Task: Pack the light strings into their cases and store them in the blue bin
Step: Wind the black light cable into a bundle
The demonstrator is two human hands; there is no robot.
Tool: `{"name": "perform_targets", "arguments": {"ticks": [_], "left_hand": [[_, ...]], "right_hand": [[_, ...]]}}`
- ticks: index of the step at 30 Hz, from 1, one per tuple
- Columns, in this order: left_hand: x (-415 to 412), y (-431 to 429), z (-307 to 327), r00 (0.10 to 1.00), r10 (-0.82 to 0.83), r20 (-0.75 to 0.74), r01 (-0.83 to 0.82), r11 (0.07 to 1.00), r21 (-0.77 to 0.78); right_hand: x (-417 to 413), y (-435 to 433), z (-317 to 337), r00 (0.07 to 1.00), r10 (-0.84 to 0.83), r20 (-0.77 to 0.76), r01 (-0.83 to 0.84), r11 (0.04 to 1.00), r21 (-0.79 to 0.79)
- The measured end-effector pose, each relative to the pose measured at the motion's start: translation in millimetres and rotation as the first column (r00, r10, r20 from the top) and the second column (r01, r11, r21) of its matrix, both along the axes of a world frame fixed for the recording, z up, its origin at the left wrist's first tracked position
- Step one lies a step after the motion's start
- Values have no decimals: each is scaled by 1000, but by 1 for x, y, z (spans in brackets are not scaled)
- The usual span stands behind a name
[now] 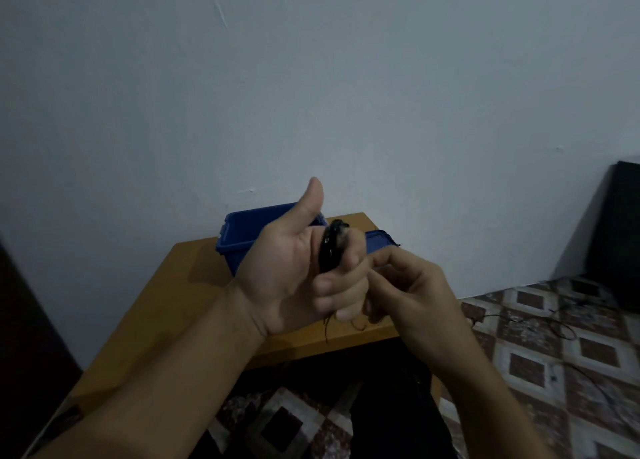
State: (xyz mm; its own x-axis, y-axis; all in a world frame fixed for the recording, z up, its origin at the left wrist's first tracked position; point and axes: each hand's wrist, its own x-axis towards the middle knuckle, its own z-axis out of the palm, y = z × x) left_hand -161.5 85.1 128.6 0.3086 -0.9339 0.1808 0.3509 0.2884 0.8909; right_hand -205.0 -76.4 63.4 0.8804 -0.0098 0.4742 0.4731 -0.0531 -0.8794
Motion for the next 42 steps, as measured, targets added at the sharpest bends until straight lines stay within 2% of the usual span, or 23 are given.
{"name": "perform_targets", "arguments": {"ticks": [7, 15, 25, 32, 38, 42], "left_hand": [[8, 5, 2, 995, 74, -69, -84, 983, -161], [-5, -7, 12, 886, 462, -51, -464, 881, -88], [-4, -11, 10, 782, 614, -110, -623, 775, -107], [-4, -10, 6, 708, 706, 27, -703, 708, -64], [-2, -10, 3, 618, 749, 236, -763, 644, -45], [0, -9, 0, 548, 718, 429, -810, 584, 57]], "right_hand": [[1, -1, 0, 998, -37, -56, 29, 991, -133], [-2, 0, 3, 991, -11, -137, -24, 968, -251], [-5, 1, 3, 988, 45, -148, -92, 941, -325], [-4, -2, 2, 992, 30, -122, -62, 962, -264], [-6, -3, 4, 996, 30, -89, -49, 973, -224], [-6, -4, 6, 997, 13, -74, -24, 987, -162]]}}
